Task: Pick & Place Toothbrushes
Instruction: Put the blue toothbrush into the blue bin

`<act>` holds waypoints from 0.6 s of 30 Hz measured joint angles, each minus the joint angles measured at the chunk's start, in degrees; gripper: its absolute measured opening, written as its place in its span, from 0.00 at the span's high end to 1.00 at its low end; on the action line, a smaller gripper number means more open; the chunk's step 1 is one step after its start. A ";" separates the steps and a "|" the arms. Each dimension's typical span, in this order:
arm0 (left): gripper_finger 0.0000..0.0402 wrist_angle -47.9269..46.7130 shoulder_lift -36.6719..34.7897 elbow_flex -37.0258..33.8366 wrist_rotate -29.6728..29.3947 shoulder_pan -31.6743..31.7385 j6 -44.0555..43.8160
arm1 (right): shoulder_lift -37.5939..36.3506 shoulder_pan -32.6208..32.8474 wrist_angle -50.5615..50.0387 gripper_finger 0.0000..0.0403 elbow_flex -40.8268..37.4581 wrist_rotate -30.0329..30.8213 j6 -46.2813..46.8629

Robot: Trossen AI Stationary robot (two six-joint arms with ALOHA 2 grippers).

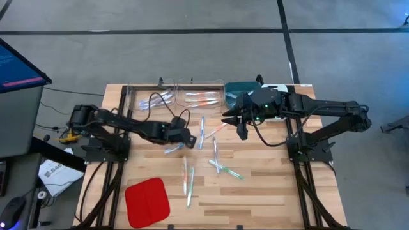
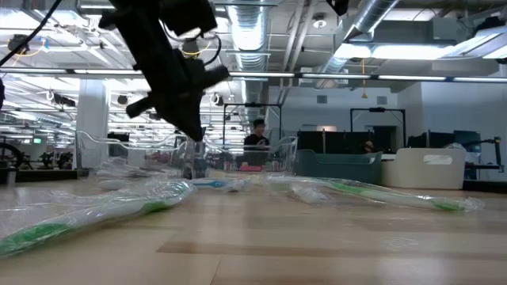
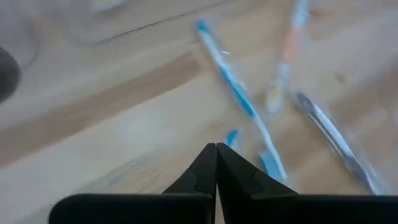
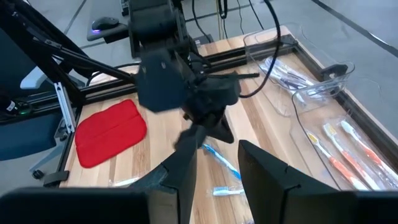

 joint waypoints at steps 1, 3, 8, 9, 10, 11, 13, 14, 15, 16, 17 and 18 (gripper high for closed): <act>1.00 0.01 -0.80 0.00 1.16 0.00 3.49 | 0.00 0.00 -0.06 0.72 0.00 0.00 0.00; 1.00 -1.73 -2.32 0.00 4.97 0.00 12.11 | 0.00 0.00 -0.21 0.72 0.00 0.00 0.00; 0.88 -10.02 -6.04 -1.25 10.81 0.17 16.78 | 0.00 0.00 -0.41 0.72 0.00 -0.01 0.00; 0.84 -9.88 -6.79 -1.98 11.11 0.17 16.75 | 0.00 0.00 -0.41 0.72 0.00 0.00 0.00; 0.79 -9.11 -7.29 -2.82 11.21 0.15 16.75 | 0.00 0.00 -0.41 0.72 0.00 0.00 0.00; 0.74 -7.47 -7.60 -3.87 11.53 0.00 16.77 | 0.00 0.00 -0.39 0.72 0.00 -0.01 0.00; 0.63 -3.61 -7.67 -6.61 11.78 -0.35 16.76 | 0.27 0.00 -0.12 0.72 0.00 0.00 -0.02; 0.57 -1.35 -7.62 -8.19 12.49 -0.50 16.77 | 0.41 0.00 -0.01 0.72 0.00 0.00 -0.01; 0.52 1.03 -7.35 -9.66 13.07 -0.68 16.80 | 0.49 0.00 -0.27 0.72 -0.03 -0.02 -0.03; 0.48 3.63 -6.86 -11.26 13.75 -0.83 16.84 | 0.50 0.00 -0.40 0.72 -0.07 0.00 -0.13; 0.43 5.68 -6.50 -12.82 13.99 -1.07 17.14 | 0.50 0.00 -0.19 0.72 -0.07 0.00 -0.36; 0.39 7.15 -6.18 -14.26 14.03 -1.23 17.83 | 0.46 0.00 0.08 0.72 -0.07 -0.01 -0.43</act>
